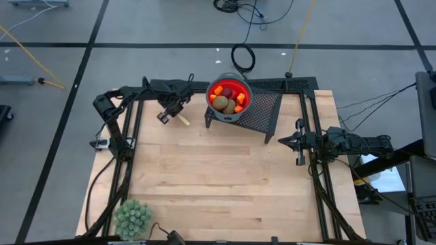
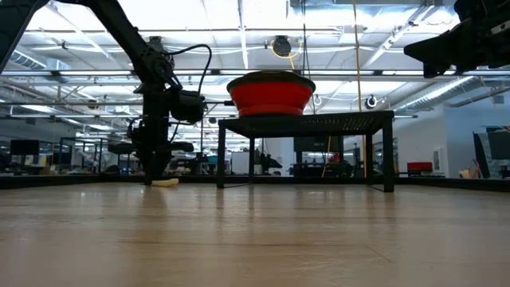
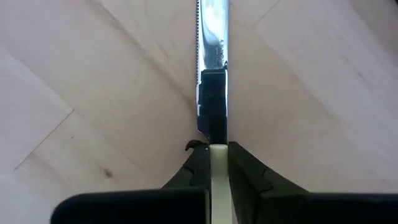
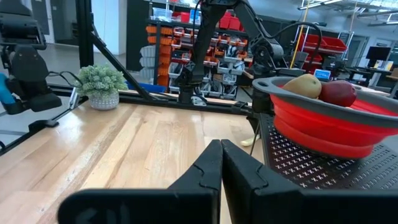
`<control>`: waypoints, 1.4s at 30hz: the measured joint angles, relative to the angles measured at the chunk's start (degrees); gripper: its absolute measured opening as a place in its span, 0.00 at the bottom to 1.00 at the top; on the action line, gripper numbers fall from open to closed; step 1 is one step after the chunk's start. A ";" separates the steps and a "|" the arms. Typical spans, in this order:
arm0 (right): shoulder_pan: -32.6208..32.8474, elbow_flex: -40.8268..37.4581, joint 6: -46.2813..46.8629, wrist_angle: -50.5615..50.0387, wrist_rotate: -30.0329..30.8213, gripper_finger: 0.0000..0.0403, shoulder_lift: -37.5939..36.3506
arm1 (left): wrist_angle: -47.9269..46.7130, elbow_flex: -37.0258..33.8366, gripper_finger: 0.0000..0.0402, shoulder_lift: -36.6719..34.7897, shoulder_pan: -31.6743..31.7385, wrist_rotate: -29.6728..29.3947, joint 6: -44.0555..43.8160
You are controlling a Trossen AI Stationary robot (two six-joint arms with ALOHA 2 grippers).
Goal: Pick & Place Fruit
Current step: Put the knife on the shelf to the right of the strainer bowl
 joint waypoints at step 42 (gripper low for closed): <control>0.04 0.00 0.50 2.69 -8.83 0.00 -0.02 | -16.62 -0.07 0.09 -21.11 -27.92 -0.74 -8.17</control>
